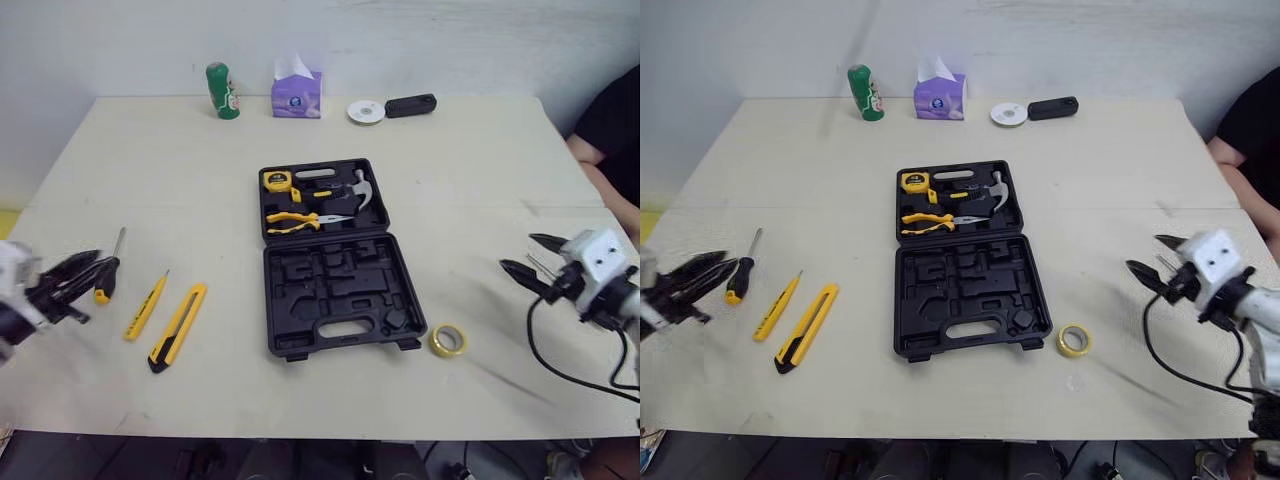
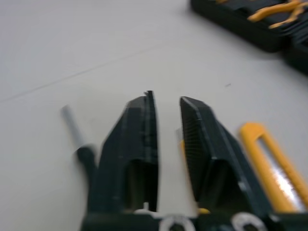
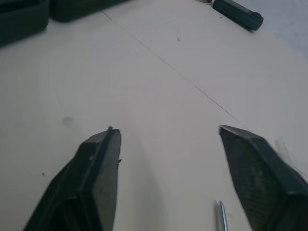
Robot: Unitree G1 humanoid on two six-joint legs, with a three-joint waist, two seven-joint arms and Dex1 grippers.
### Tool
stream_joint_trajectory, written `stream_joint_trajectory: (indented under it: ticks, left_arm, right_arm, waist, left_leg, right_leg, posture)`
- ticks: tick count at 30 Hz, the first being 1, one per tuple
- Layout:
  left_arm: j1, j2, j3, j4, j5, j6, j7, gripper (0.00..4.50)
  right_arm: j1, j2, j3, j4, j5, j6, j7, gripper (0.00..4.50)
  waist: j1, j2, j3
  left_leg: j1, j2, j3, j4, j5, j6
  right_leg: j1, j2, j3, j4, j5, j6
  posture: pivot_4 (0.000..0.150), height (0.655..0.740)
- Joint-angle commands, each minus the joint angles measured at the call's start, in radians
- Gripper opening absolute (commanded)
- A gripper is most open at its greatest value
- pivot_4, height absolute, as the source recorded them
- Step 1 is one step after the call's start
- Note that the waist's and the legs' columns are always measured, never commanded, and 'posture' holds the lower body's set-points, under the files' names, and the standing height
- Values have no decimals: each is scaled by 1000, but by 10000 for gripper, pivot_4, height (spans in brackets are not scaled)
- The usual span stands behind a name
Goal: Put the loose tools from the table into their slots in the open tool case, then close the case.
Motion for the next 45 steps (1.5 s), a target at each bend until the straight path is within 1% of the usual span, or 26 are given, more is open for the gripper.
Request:
stream_joint_trajectory:
  ticks: [1,3,4,6,8,11,13,15,18,20,21,27,30,33,41,45]
  left_arm:
    - [-24,-12,-87,-146,-34,88,21,0]
    - [-31,-11,-150,-181,4,103,26,0]
    - [-56,-26,-184,-190,18,120,54,0]
    - [-125,-67,-257,-186,44,171,123,0]
    - [-161,-87,-302,-179,71,193,144,0]
    - [-225,-127,-371,-116,131,212,193,0]
    - [-276,-160,-402,-87,122,292,221,0]
    - [-312,-178,-421,-69,130,334,239,0]
    - [-366,-212,-469,-35,160,347,251,0]
    - [-392,-226,-498,-7,179,350,248,0]
    - [-408,-234,-509,14,190,345,248,0]
    - [-474,-268,-535,104,224,341,251,0]
    - [-505,-298,-519,135,227,350,275,0]
    - [-517,-302,-539,152,244,358,265,0]
    - [-550,-325,-560,199,263,352,227,0]
    - [-536,-306,-581,202,275,333,173,0]
  right_arm:
    - [-67,22,67,-41,-19,61,10,14414]
    - [-101,34,104,-34,-38,76,11,3105]
    - [-125,47,125,-32,-43,93,12,608]
    - [-188,82,163,-13,-56,121,1,608]
    - [-226,98,187,9,-82,135,-7,608]
    - [-296,126,243,75,-143,106,-18,608]
    - [-353,152,282,136,-186,79,-32,608]
    - [-391,170,304,180,-215,55,-41,608]
    - [-449,220,328,243,-240,39,-60,608]
    - [-474,246,338,277,-257,31,-70,608]
    - [-486,258,346,301,-270,22,-78,608]
    - [-523,309,365,383,-306,-15,-109,608]
    - [-532,311,380,401,-327,-56,-98,608]
    - [-534,325,377,403,-319,-68,-94,608]
    - [-511,329,377,333,-302,-60,-48,608]
    - [-490,337,362,298,-270,-79,-25,608]
  waist:
    - [0,0,0]
    - [0,0,0]
    - [0,0,0]
    - [1,0,0]
    - [1,0,0]
    - [1,0,0]
    - [0,0,0]
    - [0,0,0]
    - [-1,0,0]
    - [-2,0,0]
    - [-2,0,0]
    - [-3,0,0]
    - [-3,0,0]
    - [-4,0,0]
    - [-4,0,0]
    - [-4,0,0]
  left_leg:
    - [0,0,0,0,0,0]
    - [0,0,0,0,0,0]
    - [0,0,0,0,0,0]
    - [0,0,0,0,0,0]
    - [-1,0,0,2,0,0]
    - [-1,-1,0,2,0,0]
    - [-2,-1,-1,2,0,0]
    - [-4,-1,0,3,0,0]
    - [-9,-2,0,5,0,0]
    - [-17,-2,0,11,0,0]
    - [-18,-2,-1,13,1,0]
    - [-18,-2,-1,14,0,0]
    - [-18,-2,-1,15,0,0]
    - [-18,-2,-1,15,0,0]
    - [-18,-2,-2,16,0,0]
    - [-18,-2,-2,16,0,0]
  right_leg:
    - [0,0,0,0,0,0]
    - [0,1,0,1,0,0]
    - [0,1,0,1,0,0]
    - [0,1,0,2,0,0]
    - [0,2,0,2,0,0]
    - [-1,2,0,6,0,0]
    - [-3,2,0,6,0,0]
    - [-4,2,0,7,0,0]
    - [-10,3,0,10,0,0]
    - [-19,5,-1,15,0,0]
    - [-20,7,-2,15,0,0]
    - [-20,8,-1,15,0,0]
    - [-19,8,-1,16,0,0]
    - [-19,8,-1,16,0,0]
    - [-19,8,-1,16,0,1]
    - [-19,8,-1,16,0,1]
  posture:
    - [1500,7400]
    - [1500,7400]
    - [1500,7400]
    - [1500,7400]
    - [1500,7400]
    - [1500,7400]
    - [1500,7400]
    - [1500,7400]
    - [1500,7400]
    - [1500,7400]
    - [1500,7400]
    - [1500,7400]
    - [1500,7400]
    - [1500,7400]
    - [1500,7400]
    - [1500,7400]
